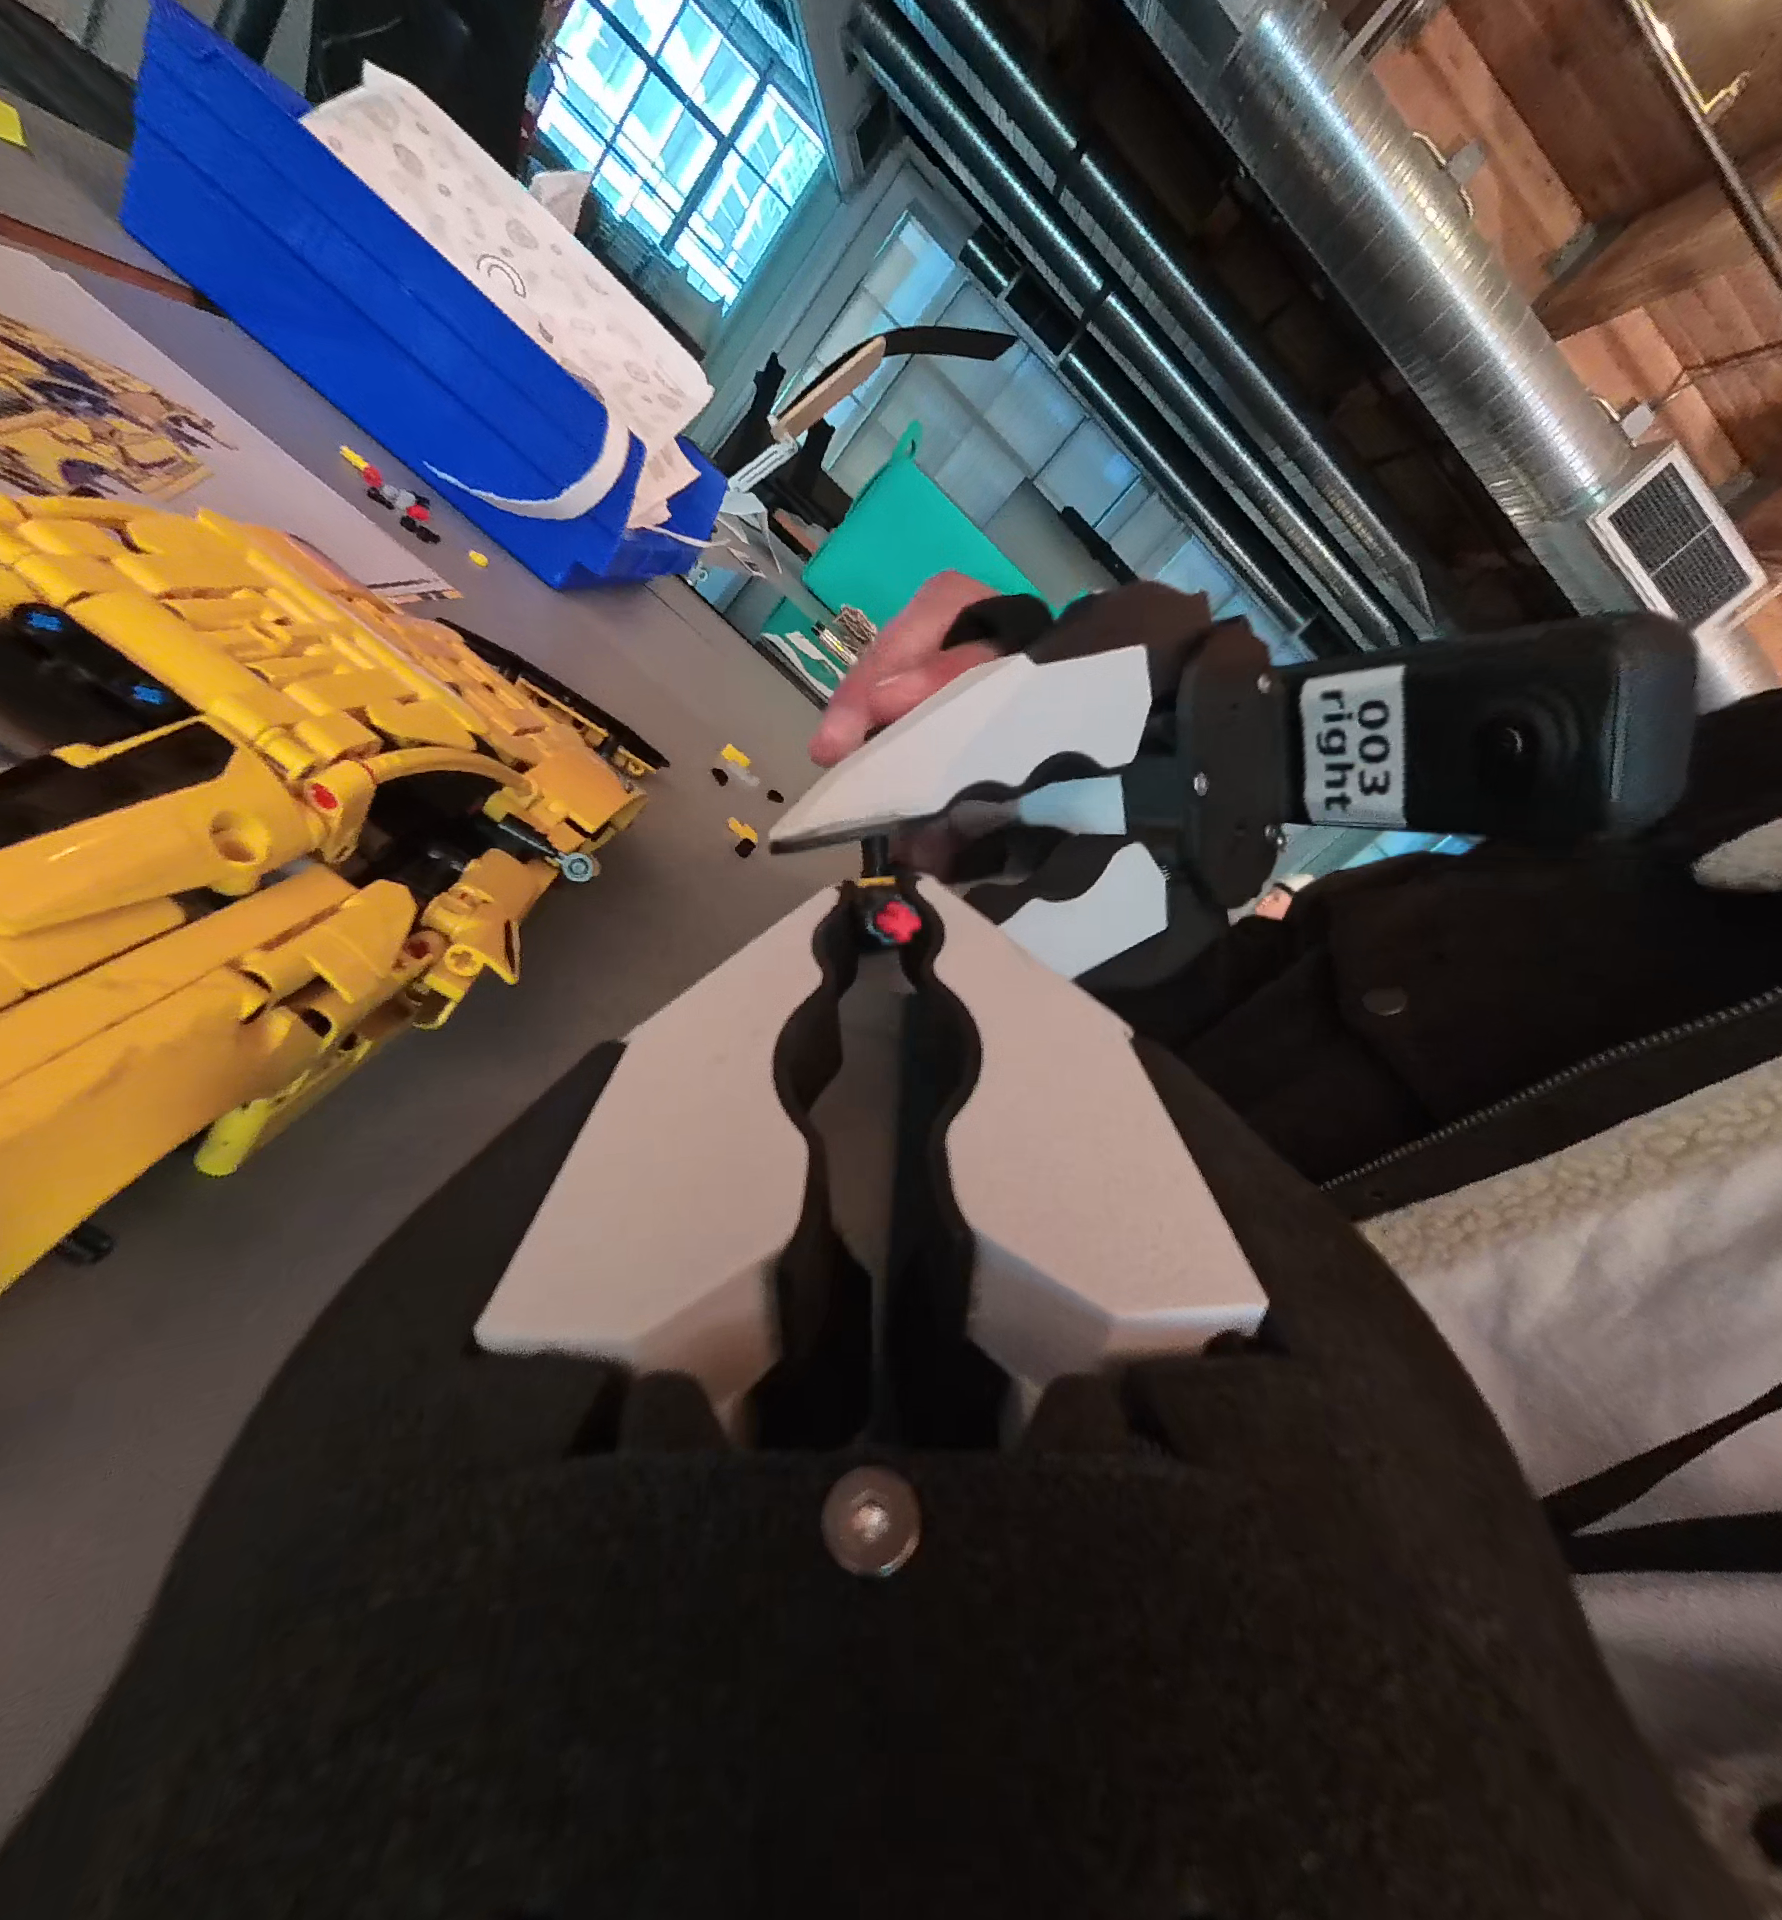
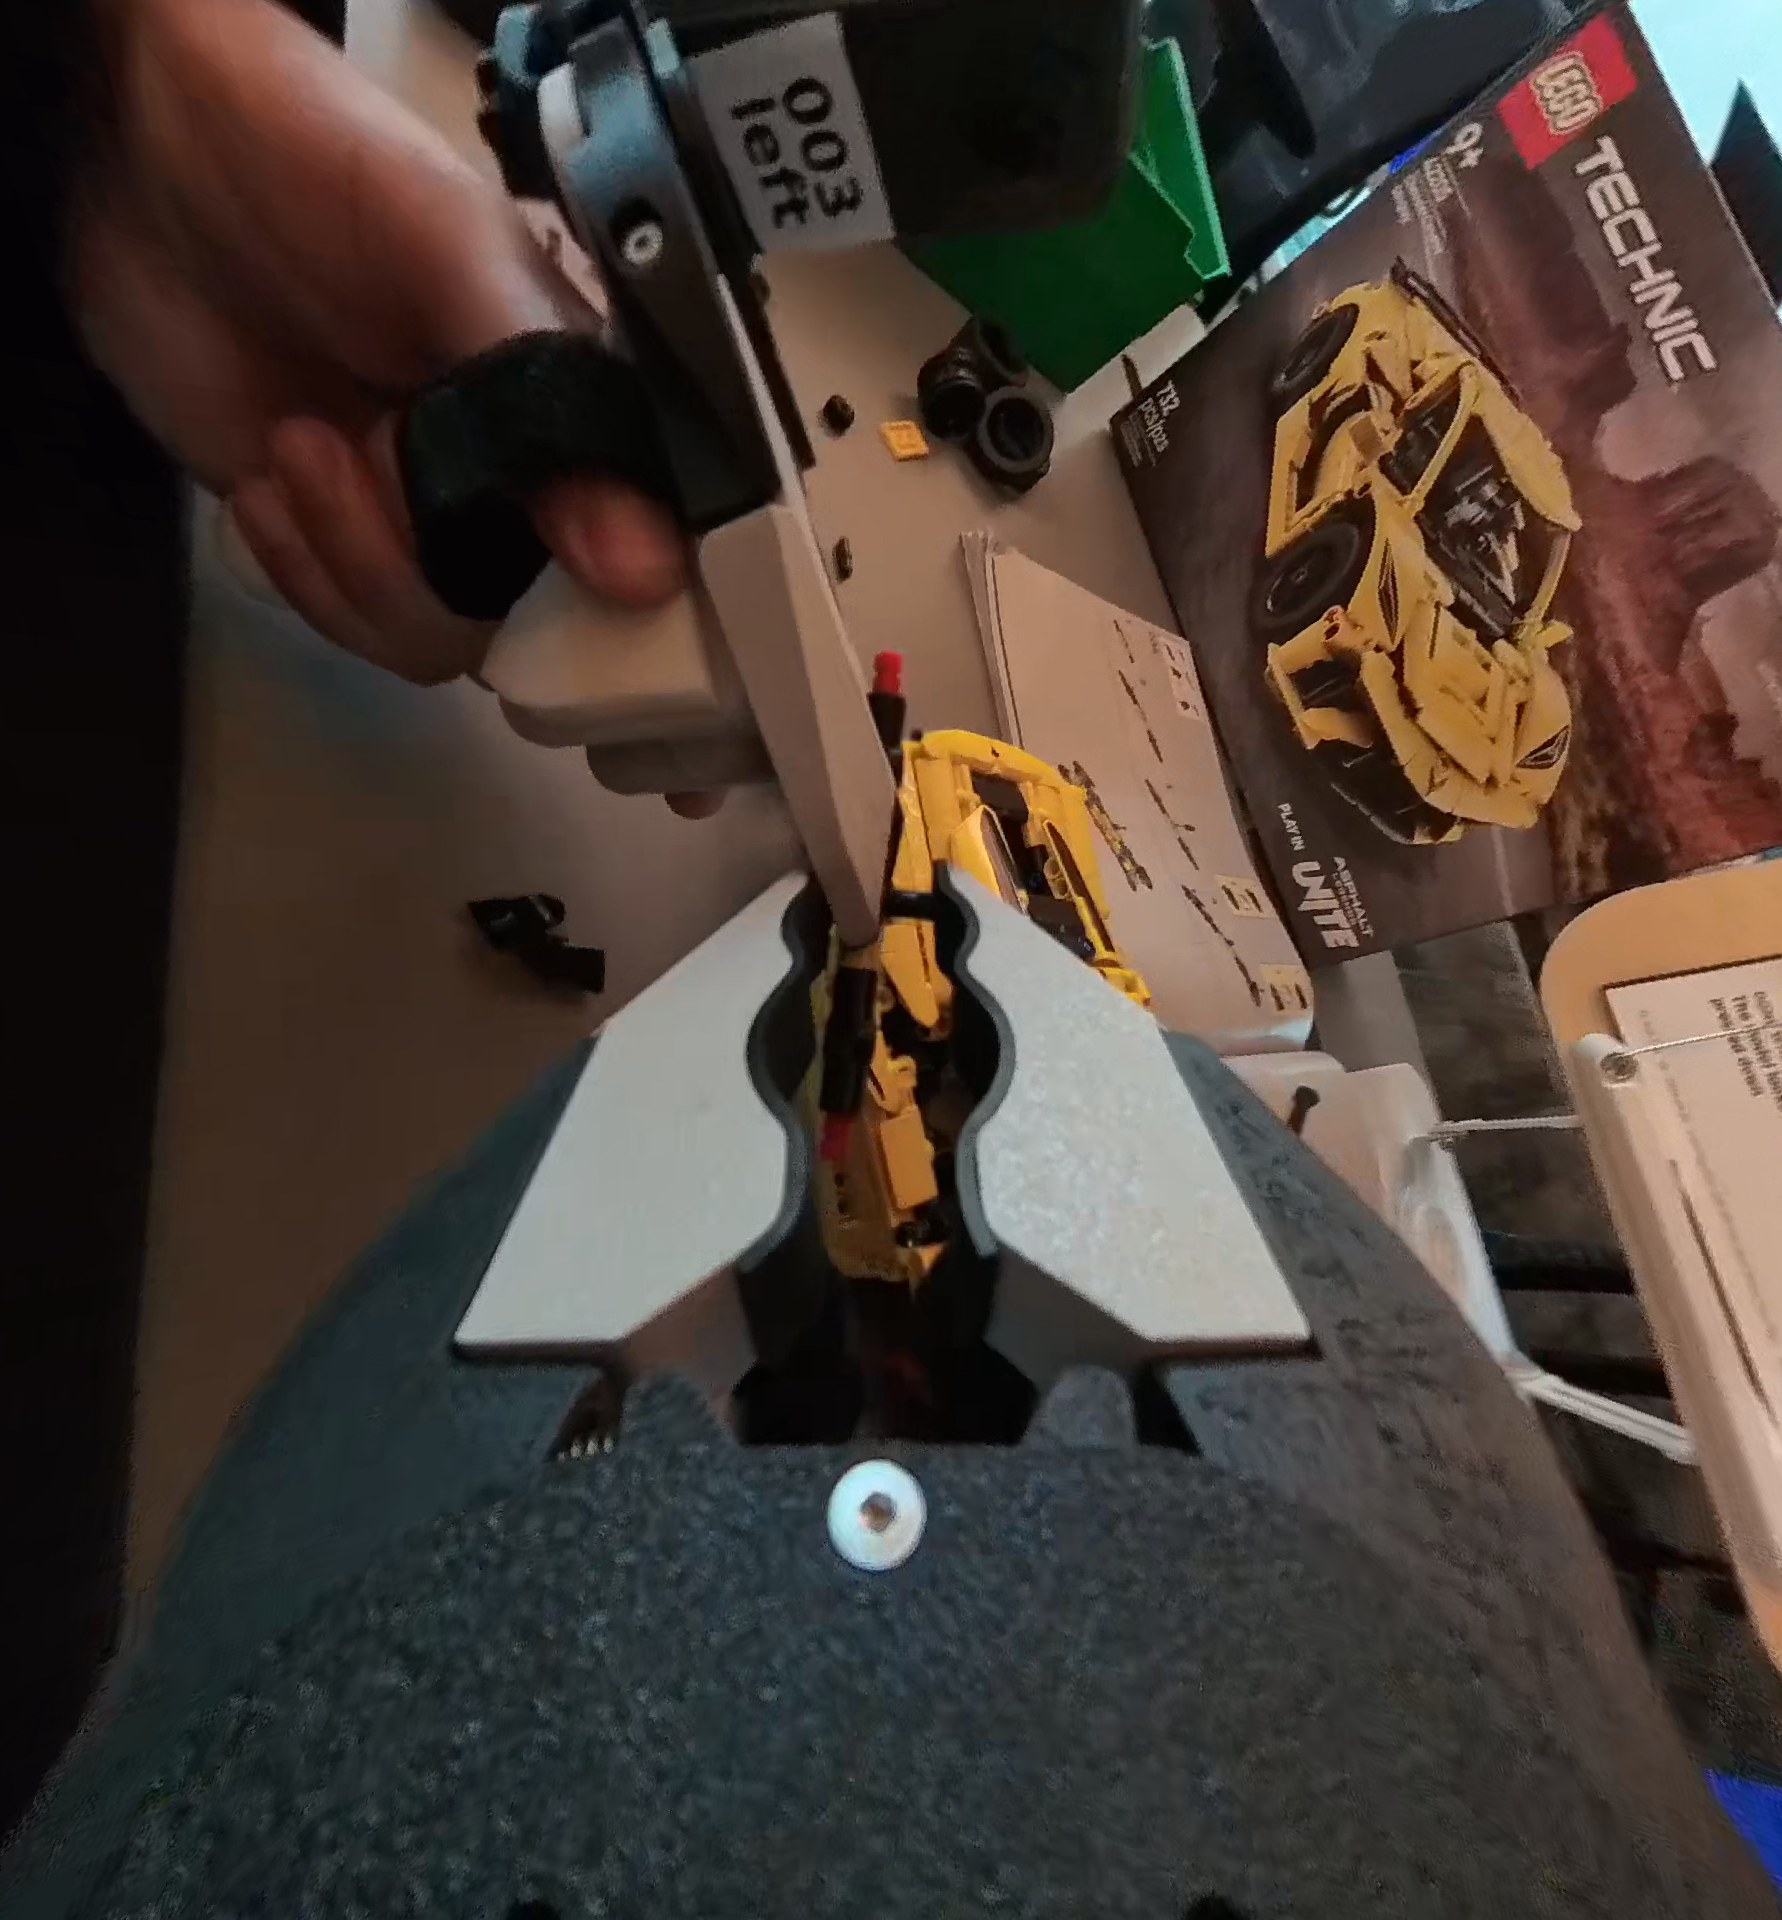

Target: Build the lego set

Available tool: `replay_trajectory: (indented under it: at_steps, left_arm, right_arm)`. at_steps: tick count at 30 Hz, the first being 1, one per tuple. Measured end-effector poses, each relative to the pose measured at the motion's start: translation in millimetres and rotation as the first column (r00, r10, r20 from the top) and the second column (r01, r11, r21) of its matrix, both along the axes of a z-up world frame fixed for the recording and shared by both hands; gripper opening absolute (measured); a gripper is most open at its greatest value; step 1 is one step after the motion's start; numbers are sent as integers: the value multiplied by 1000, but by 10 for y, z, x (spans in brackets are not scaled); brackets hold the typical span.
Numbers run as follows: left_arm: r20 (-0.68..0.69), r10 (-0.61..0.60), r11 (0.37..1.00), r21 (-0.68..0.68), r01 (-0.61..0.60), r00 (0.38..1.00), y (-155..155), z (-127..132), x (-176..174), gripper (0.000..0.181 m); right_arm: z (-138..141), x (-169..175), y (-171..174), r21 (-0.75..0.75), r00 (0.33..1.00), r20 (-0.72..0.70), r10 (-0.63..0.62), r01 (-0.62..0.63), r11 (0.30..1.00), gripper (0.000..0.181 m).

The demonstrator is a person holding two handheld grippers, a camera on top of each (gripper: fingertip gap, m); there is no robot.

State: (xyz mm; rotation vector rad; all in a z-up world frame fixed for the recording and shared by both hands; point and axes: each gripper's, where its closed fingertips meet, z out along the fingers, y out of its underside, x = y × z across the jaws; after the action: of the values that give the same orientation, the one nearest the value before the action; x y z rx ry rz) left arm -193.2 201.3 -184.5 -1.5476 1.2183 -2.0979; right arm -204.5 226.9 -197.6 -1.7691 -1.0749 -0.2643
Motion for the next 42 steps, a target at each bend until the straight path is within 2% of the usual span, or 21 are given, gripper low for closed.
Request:
replay_trajectory:
  at_steps: [4, 7, 9, 11, 13, 14, 15, 19, 22, 27, 34, 36, 39, 41, 42]
  left_arm:
    - [4, 104, 995, 0, -104, 995, 213, 11, -14, 7]
    - [40, 282, 959, 23, -283, 958, 567, 78, -97, 7]
    - [71, 429, 899, 67, -433, 901, 850, 126, -196, 7]
    - [97, 550, 820, 127, -558, 830, 1081, 153, -309, 7]
    - [102, 632, 746, 188, -639, 768, 1237, 138, -395, 7]
    - [100, 654, 722, 210, -659, 750, 1280, 123, -416, 7]
    - [97, 666, 709, 227, -667, 740, 1303, 106, -421, 7]
    - [75, 648, 723, 253, -643, 758, 1268, 50, -361, 7]
    - [67, 626, 740, 265, -619, 777, 1228, 24, -327, 7]
    - [48, 613, 757, 252, -603, 789, 1235, -7, -310, 7]
    - [30, 577, 789, 239, -567, 816, 1213, -41, -278, 7]
    - [40, 517, 823, 251, -509, 855, 1086, -27, -221, 7]
    - [122, 395, 861, 296, -413, 910, 802, 106, -161, 7]
    - [169, 246, 914, 287, -287, 954, 502, 196, -143, 7]
    - [176, 181, 927, 299, -228, 967, 369, 208, -140, 7]
  right_arm:
    - [99, 69, 48, 80, 999, -35, -23, 25, 996, 32]
    - [172, 282, 180, 58, 966, -245, -77, 94, 994, 42]
    - [228, 541, 322, 32, 867, -473, -154, 192, 981, 40]
    - [234, 839, 411, -33, 686, -693, -222, 278, 960, 33]
    - [286, 1058, 406, -101, 508, -824, -250, 302, 948, 32]
    - [341, 1147, 385, -95, 463, -854, -238, 312, 945, 32]
    - [350, 1270, 379, -86, 447, -859, -251, 356, 930, 30]
    - [241, 1460, 372, -102, 486, -812, -322, 425, 900, 28]
    - [270, 1427, 360, -69, 512, -804, -303, 426, 902, 22]
    - [160, 1423, 386, -70, 570, -746, -344, 448, 891, 15]
    - [77, 1388, 413, -108, 558, -754, -346, 415, 903, 12]
    - [162, 1212, 383, -84, 570, -778, -263, 321, 943, 12]
    - [299, 666, 232, -44, 591, -805, -53, 29, 999, 15]
    - [220, 327, 98, -109, 567, -824, 7, -171, 979, 33]
    - [165, 230, 57, -143, 570, -822, 10, -223, 964, 37]
